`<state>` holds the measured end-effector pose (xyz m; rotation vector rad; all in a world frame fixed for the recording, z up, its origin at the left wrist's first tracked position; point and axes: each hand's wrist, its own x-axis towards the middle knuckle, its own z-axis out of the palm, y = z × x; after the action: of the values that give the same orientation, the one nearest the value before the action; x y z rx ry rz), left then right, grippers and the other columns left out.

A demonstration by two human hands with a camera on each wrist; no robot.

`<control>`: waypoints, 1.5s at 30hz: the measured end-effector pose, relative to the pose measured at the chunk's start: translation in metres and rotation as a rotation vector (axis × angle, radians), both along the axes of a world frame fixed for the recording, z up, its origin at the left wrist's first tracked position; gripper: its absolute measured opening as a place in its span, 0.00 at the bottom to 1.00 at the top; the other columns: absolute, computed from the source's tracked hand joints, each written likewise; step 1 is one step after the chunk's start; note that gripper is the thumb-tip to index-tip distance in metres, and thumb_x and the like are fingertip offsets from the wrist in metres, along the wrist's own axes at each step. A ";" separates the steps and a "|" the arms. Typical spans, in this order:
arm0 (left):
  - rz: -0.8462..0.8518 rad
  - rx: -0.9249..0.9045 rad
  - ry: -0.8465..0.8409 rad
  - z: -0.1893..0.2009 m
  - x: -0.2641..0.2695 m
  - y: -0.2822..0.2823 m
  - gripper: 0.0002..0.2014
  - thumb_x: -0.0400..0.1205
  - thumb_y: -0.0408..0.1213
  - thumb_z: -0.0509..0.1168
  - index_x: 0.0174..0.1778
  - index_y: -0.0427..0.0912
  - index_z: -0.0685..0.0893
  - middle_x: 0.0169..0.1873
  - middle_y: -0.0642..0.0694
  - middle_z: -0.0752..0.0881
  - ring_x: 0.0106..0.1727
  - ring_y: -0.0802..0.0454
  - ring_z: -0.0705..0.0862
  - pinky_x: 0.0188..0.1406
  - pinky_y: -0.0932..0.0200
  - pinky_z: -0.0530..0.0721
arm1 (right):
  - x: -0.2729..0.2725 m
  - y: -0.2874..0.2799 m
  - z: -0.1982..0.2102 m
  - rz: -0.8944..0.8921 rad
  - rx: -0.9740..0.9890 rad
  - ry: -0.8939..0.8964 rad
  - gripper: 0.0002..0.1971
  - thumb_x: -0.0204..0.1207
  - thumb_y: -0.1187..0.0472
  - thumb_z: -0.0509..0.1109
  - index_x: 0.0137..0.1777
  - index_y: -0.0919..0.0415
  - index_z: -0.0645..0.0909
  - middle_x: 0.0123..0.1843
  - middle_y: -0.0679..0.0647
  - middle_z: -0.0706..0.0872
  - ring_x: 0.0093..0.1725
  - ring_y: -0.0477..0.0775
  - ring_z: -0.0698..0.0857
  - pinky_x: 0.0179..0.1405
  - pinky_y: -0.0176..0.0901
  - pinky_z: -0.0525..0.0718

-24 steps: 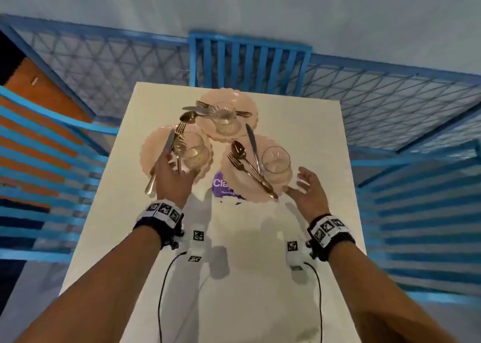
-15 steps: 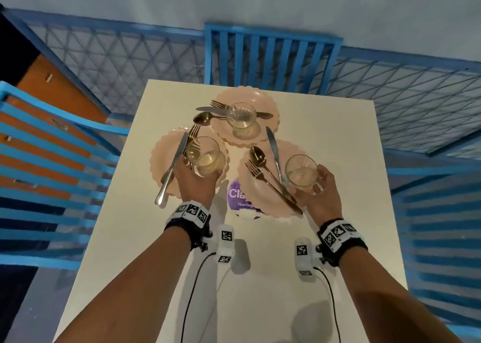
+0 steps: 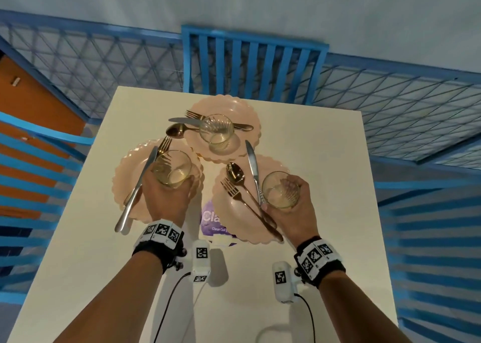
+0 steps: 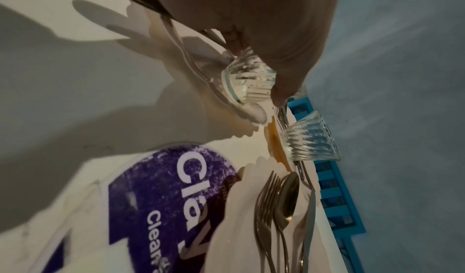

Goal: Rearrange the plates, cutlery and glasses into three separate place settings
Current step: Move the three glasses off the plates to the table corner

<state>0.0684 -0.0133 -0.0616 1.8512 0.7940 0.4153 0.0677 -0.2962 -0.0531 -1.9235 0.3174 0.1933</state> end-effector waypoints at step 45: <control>-0.512 -0.115 -0.077 -0.024 0.242 -0.316 0.34 0.66 0.33 0.85 0.64 0.46 0.74 0.58 0.54 0.79 0.54 0.61 0.78 0.48 0.84 0.73 | 0.236 -0.188 -0.033 -0.258 0.060 -0.252 0.39 0.61 0.63 0.88 0.69 0.48 0.71 0.60 0.40 0.82 0.61 0.45 0.84 0.66 0.46 0.85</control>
<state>0.3104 -0.3291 -0.0858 1.8366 0.2654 0.1088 0.3037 -0.4845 -0.0861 -1.8040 0.3816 -0.2067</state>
